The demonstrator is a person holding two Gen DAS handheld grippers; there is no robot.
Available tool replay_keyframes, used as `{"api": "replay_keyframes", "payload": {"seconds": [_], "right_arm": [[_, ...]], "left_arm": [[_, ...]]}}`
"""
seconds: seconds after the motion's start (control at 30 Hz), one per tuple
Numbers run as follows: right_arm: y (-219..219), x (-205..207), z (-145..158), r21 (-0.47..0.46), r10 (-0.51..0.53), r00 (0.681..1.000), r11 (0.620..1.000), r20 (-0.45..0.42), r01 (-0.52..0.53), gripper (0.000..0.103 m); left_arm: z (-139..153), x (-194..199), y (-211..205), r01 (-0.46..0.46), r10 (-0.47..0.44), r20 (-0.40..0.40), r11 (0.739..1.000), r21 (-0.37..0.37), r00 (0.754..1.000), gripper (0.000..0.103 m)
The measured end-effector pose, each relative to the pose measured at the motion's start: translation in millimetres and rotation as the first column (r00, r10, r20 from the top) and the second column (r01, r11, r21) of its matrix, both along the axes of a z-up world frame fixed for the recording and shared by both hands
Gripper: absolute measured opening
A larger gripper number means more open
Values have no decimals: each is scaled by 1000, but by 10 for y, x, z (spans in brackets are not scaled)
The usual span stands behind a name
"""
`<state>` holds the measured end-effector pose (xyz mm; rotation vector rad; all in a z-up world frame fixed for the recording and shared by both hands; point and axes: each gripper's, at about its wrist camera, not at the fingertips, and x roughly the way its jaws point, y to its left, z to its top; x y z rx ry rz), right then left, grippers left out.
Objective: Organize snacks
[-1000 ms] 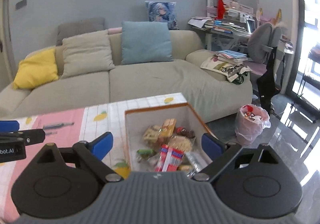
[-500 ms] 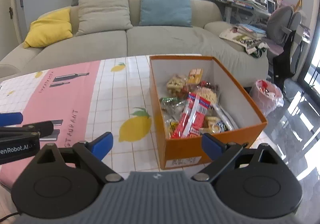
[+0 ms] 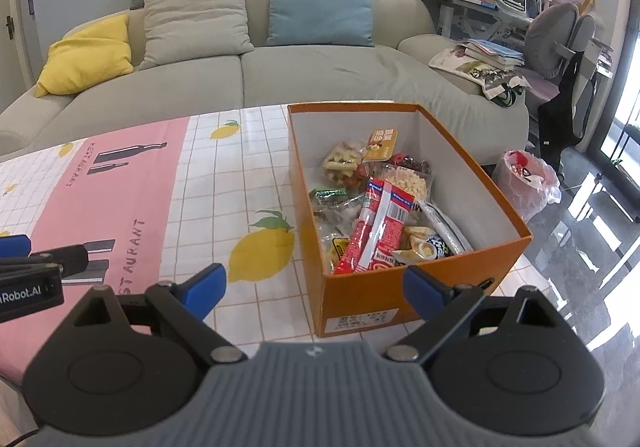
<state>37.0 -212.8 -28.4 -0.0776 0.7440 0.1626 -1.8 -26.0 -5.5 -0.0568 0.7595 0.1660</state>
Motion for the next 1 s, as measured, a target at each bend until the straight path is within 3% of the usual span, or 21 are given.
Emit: {"api": "replay_keyframes", "payload": {"seconds": [1.0], "right_arm": [[80,-76,86,-19,44,998,999,36,-44,93]], "left_arm": [[50,-45,9,-9,9,4,1000,-11,1000,82]]}}
